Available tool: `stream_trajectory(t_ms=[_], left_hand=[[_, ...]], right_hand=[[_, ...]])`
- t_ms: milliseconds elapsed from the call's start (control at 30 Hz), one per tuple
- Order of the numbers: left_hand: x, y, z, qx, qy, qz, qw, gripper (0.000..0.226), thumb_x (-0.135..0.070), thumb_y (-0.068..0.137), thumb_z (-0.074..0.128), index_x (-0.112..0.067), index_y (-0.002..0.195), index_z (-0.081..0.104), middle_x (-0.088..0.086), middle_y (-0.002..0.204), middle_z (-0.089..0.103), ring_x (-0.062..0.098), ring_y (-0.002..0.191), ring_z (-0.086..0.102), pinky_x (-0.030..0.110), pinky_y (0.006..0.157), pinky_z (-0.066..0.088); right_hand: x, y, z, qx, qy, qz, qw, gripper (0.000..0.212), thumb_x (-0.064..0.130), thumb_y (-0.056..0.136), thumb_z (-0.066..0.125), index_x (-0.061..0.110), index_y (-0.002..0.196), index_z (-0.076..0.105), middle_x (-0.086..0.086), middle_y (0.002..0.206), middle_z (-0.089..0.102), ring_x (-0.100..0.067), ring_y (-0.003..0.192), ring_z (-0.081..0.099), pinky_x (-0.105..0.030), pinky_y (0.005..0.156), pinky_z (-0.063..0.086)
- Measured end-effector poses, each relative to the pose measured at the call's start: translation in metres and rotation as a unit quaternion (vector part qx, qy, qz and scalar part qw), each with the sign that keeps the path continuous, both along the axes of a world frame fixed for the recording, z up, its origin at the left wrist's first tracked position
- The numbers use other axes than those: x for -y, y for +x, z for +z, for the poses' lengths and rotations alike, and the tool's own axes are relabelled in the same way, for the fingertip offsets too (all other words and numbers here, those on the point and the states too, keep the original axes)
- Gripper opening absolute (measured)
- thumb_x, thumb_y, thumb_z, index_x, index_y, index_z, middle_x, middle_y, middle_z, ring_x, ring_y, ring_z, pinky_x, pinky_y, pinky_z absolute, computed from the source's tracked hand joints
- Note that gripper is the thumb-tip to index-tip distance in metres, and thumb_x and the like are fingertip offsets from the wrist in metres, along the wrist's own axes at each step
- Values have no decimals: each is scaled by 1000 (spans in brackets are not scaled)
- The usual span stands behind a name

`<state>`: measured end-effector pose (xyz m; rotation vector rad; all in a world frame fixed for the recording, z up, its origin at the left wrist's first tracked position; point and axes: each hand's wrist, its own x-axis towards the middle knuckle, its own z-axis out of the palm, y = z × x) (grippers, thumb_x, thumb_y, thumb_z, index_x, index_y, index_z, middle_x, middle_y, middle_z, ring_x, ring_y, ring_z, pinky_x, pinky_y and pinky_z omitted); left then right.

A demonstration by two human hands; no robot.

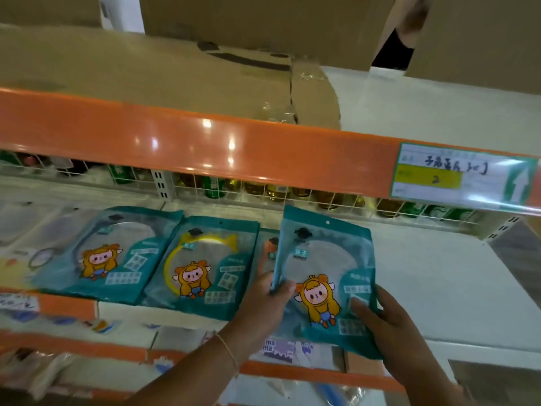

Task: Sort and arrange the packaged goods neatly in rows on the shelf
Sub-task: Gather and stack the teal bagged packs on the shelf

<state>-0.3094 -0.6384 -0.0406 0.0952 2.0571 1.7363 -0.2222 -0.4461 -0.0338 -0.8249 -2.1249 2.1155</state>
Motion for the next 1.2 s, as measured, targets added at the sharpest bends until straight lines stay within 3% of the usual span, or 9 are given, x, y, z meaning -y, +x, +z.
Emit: stream_trajectory(t_ms=[167,333,467,567,667,833,967,1067,1200], left_hand=[[9,-14,-8,-34,-38,-47,998,10,-38,98,51,-31,95,58,4,100,67,19,93,64,35,79,55],[-3,-16,-8,-157,-91,-37,983,22,-37,99,45,-21,103,60,0,87,65,5,68,59,11,56,44],[-21,-8,-10,-256,-124,-23,958,28,-31,99,47,-19,124,55,-1,99,66,9,85,64,29,74,54],[-36,-4,-19,-325,-163,-30,931,34,-30,98,49,-13,128,54,4,112,65,13,100,62,30,84,52],[-55,1,-27,-384,-216,-63,896,35,-30,98,48,-15,130,52,6,118,62,17,104,58,31,87,48],[-74,4,-44,-388,-381,-123,830,50,-46,99,30,-18,140,41,5,141,46,21,130,39,35,108,35],[-75,5,-52,-371,-449,-172,794,71,-58,93,6,-20,149,28,4,158,22,21,148,9,40,121,8],[-74,4,-55,-373,-476,-181,775,70,-59,95,6,-22,152,22,3,161,13,20,149,0,41,121,3],[-73,3,-56,-370,-482,-189,772,67,-57,96,7,-23,152,19,3,162,7,19,149,-5,42,121,-1]], right_hand=[[13,2,-10,-20,0,-31,999,22,20,95,56,22,116,62,-9,101,74,-29,90,73,-49,75,59],[-19,9,-5,-27,-23,-108,993,20,10,95,54,17,112,62,-14,98,73,-31,88,73,-46,72,60],[-91,25,4,2,-5,-172,985,30,11,95,55,12,125,57,-17,108,67,-34,94,69,-47,73,56],[-134,35,3,20,8,-171,985,35,11,96,55,11,130,54,-16,108,64,-33,93,65,-41,72,53],[-149,32,-5,35,8,-144,989,33,9,95,55,11,128,55,-16,106,66,-34,92,66,-50,79,54],[-146,15,-23,59,9,-93,994,26,9,95,56,17,121,56,-14,105,68,-33,90,70,-48,76,58],[-152,2,-35,83,71,-53,993,30,13,95,59,16,124,57,-13,109,66,-30,91,68,-48,76,59],[-154,-5,-42,114,142,-26,983,31,17,95,59,13,125,56,-8,103,66,-24,86,67,-40,68,59],[-152,-6,-41,204,439,35,874,49,38,92,56,15,134,48,-11,113,62,-28,96,61,-38,76,56]])
